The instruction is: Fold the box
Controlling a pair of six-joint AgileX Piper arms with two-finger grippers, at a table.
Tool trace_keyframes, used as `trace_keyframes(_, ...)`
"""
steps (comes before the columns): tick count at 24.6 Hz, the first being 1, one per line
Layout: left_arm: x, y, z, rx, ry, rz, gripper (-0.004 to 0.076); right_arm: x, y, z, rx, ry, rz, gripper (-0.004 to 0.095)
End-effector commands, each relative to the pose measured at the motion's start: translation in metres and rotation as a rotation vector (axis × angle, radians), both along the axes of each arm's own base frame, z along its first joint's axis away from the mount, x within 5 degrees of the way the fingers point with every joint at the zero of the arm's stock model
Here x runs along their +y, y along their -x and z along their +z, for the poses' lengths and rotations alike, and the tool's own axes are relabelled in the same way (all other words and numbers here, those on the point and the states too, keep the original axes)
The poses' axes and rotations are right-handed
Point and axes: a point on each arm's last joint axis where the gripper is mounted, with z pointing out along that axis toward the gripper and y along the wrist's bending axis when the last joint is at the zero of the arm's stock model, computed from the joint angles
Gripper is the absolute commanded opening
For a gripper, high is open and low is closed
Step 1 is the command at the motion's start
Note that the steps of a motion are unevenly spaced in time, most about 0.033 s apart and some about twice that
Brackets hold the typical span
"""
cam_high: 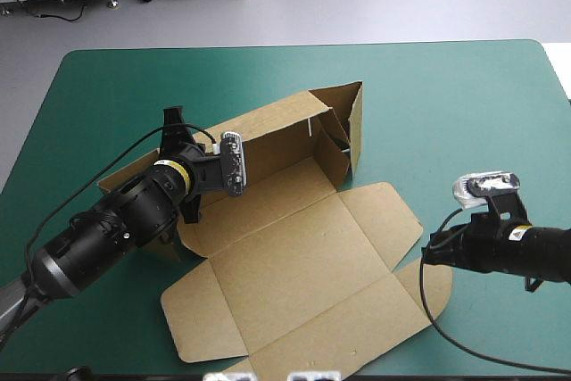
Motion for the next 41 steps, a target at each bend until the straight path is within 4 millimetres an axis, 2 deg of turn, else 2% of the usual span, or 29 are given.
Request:
trace_keyframes(1,0.003,0.003,0.019,-0.100,0.041,-0.005,-0.0006,0.004,-0.019,0.025,-0.098,-0.060,0.002,-0.0017)
trace_keyframes(5,0.000,-0.001,0.015,-0.094,0.054,0.004,-0.0006,0.012,-0.045,0.043,-0.161,-0.046,0.046,0.0000)
trace_keyframes(10,0.000,-0.001,-0.011,-0.055,-0.015,-0.002,-0.0006,0.053,-0.079,0.078,-0.267,0.100,0.124,0.0000)
trace_keyframes(11,0.002,0.000,-0.011,-0.057,0.011,0.010,-0.0006,0.063,-0.091,0.085,-0.282,0.119,0.140,-0.0001)
trace_keyframes(14,0.005,0.005,-0.002,-0.085,0.060,0.012,-0.0006,0.077,-0.118,0.096,-0.302,0.105,0.149,-0.0001)
trace_keyframes(15,0.006,0.006,-0.002,-0.085,0.062,0.015,-0.0006,0.083,-0.136,0.102,-0.323,0.116,0.147,-0.0001)
trace_keyframes(17,0.006,0.007,-0.002,-0.080,0.072,0.015,-0.0006,0.091,-0.158,0.111,-0.337,0.128,0.161,-0.0001)
trace_keyframes(24,0.005,0.006,-0.001,-0.086,0.078,0.006,-0.0006,0.114,-0.214,0.120,-0.337,0.140,0.191,-0.0001)
trace_keyframes(27,0.005,0.006,-0.001,-0.085,0.077,0.007,-0.0006,0.121,-0.230,0.123,-0.347,0.138,0.198,-0.0001)
trace_keyframes(33,0.005,0.007,-0.002,-0.073,0.083,0.012,-0.0006,0.129,-0.252,0.122,-0.360,0.128,0.196,-0.0002)
trace_keyframes(41,0.004,0.009,-0.012,-0.037,0.086,0.007,-0.0006,0.135,-0.276,0.093,-0.332,0.157,0.186,-0.0002)
